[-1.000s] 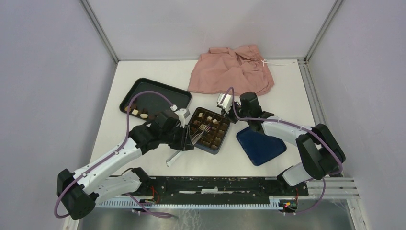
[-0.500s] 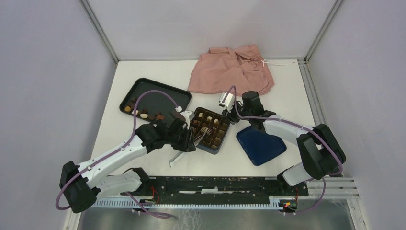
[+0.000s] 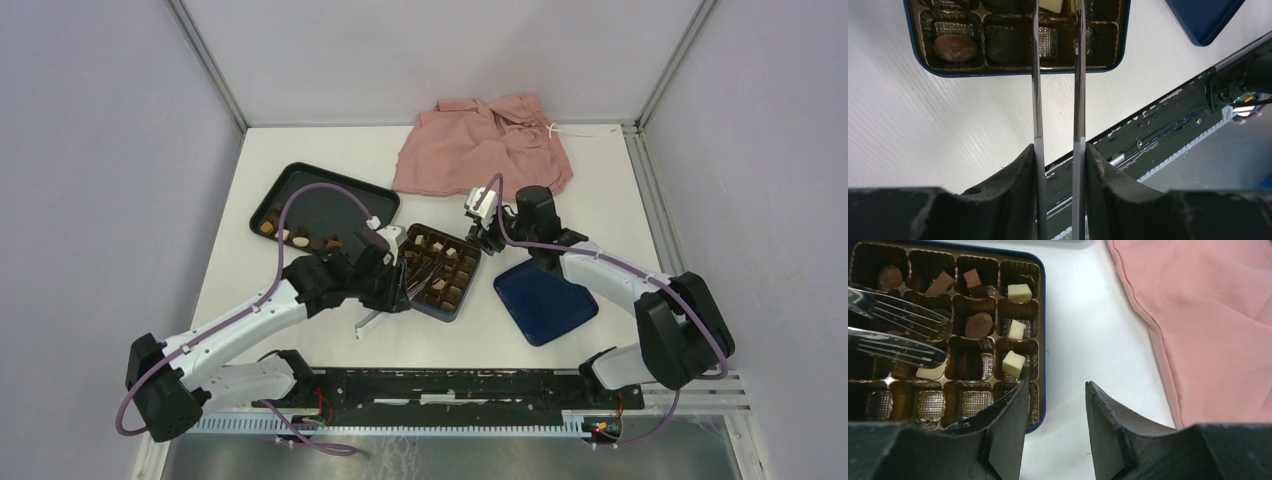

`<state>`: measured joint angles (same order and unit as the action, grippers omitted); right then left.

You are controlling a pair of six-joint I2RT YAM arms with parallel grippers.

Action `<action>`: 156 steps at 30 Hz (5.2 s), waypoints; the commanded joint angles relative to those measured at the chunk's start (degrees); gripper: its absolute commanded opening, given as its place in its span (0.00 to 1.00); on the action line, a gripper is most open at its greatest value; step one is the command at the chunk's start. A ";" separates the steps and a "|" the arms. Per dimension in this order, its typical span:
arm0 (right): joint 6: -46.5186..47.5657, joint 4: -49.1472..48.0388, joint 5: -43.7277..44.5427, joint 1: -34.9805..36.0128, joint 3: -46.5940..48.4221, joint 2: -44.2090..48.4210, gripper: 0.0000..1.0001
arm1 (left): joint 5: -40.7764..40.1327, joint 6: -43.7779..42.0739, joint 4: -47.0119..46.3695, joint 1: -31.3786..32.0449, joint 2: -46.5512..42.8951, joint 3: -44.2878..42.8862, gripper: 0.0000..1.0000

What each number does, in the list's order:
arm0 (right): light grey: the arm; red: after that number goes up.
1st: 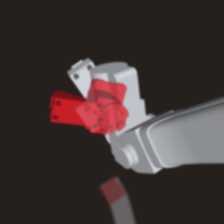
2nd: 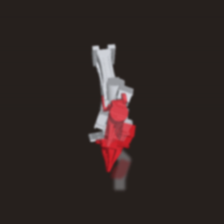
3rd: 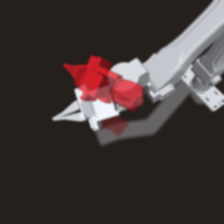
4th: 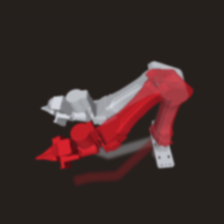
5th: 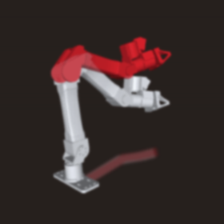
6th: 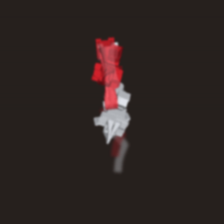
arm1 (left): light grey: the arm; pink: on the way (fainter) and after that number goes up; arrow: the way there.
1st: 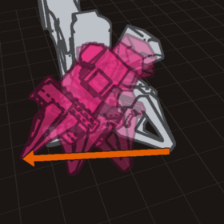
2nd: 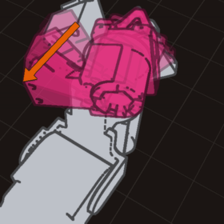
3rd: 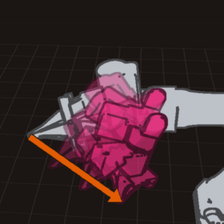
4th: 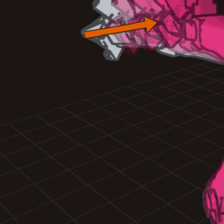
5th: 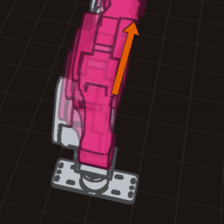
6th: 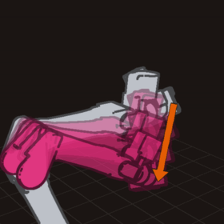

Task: Pack the chocolate
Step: Place the fake chocolate in the packing box, then pick up the fake chocolate from the plate, then place the fake chocolate in the packing box.

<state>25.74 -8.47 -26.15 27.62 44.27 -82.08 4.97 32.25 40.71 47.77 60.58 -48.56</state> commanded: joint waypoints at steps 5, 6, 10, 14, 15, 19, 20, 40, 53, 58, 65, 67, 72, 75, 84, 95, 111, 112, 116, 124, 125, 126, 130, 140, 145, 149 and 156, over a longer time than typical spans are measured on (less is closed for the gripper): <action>-0.42 -0.63 -2.81 -0.94 1.52 4.80 0.51 | -4.69 3.21 -1.97 0.32 -4.15 -4.71 0.39; -0.42 -0.67 -2.95 -1.06 1.43 5.27 0.51 | -4.78 3.25 -1.96 0.32 -4.36 -4.90 0.39; -0.34 -0.31 -4.06 -1.64 1.18 6.98 0.52 | -9.12 2.52 -0.17 0.23 -4.59 -6.59 0.39; -0.64 -0.01 -5.82 -2.35 1.00 8.48 0.52 | -14.80 0.78 4.67 -1.62 -3.45 -9.91 0.42; -0.69 0.15 -6.27 -2.42 0.99 8.63 0.52 | -14.77 0.07 5.72 -3.27 -3.17 -10.60 0.42; -0.78 0.48 -7.06 -2.68 1.08 9.22 0.52 | -8.99 -4.91 7.91 -15.25 -3.11 -10.65 0.42; -0.75 0.56 -7.20 -2.79 1.08 9.39 0.52 | -6.87 -6.38 8.13 -18.81 -3.22 -10.15 0.42; 0.17 2.05 -8.56 -2.85 1.69 8.78 0.52 | 2.13 -15.24 4.91 -31.55 10.05 -11.21 0.42; 0.59 2.67 -8.84 -2.87 1.96 7.84 0.52 | 3.42 -16.59 2.71 -31.60 16.01 -14.68 0.42; 0.72 2.84 -8.88 -2.90 2.05 7.68 0.52 | 2.80 -16.82 2.60 -31.64 17.21 -15.34 0.41; 0.89 3.08 -9.04 -2.88 2.14 7.53 0.52 | 1.85 -16.95 2.37 -31.60 17.29 -15.17 0.40; 0.89 3.11 -9.09 -2.91 2.14 7.55 0.52 | 1.55 -17.00 2.47 -31.70 17.35 -15.10 0.38; 0.97 3.15 -9.14 -2.95 2.21 7.54 0.52 | 2.38 -17.34 2.54 -31.81 18.40 -14.82 0.39; 0.98 3.17 -9.17 -2.89 2.22 7.68 0.52 | 3.31 -17.63 2.90 -31.79 19.25 -14.60 0.40; 1.07 3.28 -9.23 -2.96 2.29 7.47 0.52 | 1.55 -17.65 3.22 -31.77 20.11 -15.17 0.35; 1.25 3.46 -9.45 -2.92 2.31 7.73 0.52 | -0.37 -16.06 4.01 -31.77 14.35 -17.07 0.02; 2.99 4.78 -11.29 -2.97 2.57 7.48 0.52 | 27.38 -10.67 6.62 -26.89 -9.49 -7.83 0.02; 3.08 4.82 -11.40 -2.94 2.57 7.33 0.52 | 27.20 -9.59 6.62 -25.53 -10.44 -7.22 0.02; 3.32 5.17 -11.47 -3.06 2.66 6.95 0.52 | 21.91 -4.83 6.66 -17.76 -11.61 -5.46 0.02; 3.46 5.44 -11.88 -4.36 2.88 6.78 0.52 | 10.35 -1.15 11.93 -5.76 -6.89 -8.55 0.02; 3.44 5.46 -11.97 -4.54 2.83 6.84 0.52 | 10.39 -1.14 11.98 -5.30 -6.29 -8.57 0.02; 3.38 5.47 -12.07 -4.68 2.84 6.85 0.52 | 10.30 -1.20 12.09 -4.75 -5.65 -8.57 0.02; 3.36 5.46 -12.32 -4.87 2.84 6.73 0.52 | 7.51 -1.22 12.75 -1.81 -2.34 -8.74 0.02; 3.36 5.64 -12.82 -5.12 2.93 6.88 0.52 | 3.71 -1.40 12.80 -0.49 0.81 -9.35 0.09; 3.31 5.70 -13.05 -5.25 3.01 7.02 0.52 | 3.02 -1.49 12.76 -0.26 1.26 -9.71 0.23; 3.31 5.75 -13.22 -5.41 3.01 7.01 0.52 | 3.00 -1.66 12.90 0.11 1.63 -9.80 0.30; 3.27 5.83 -13.48 -5.47 3.01 7.01 0.52 | 2.50 -1.75 13.23 0.31 1.13 -10.45 0.37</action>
<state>28.77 -1.98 -37.78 22.37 44.88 -75.07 8.80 29.15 54.35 47.75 62.33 -55.79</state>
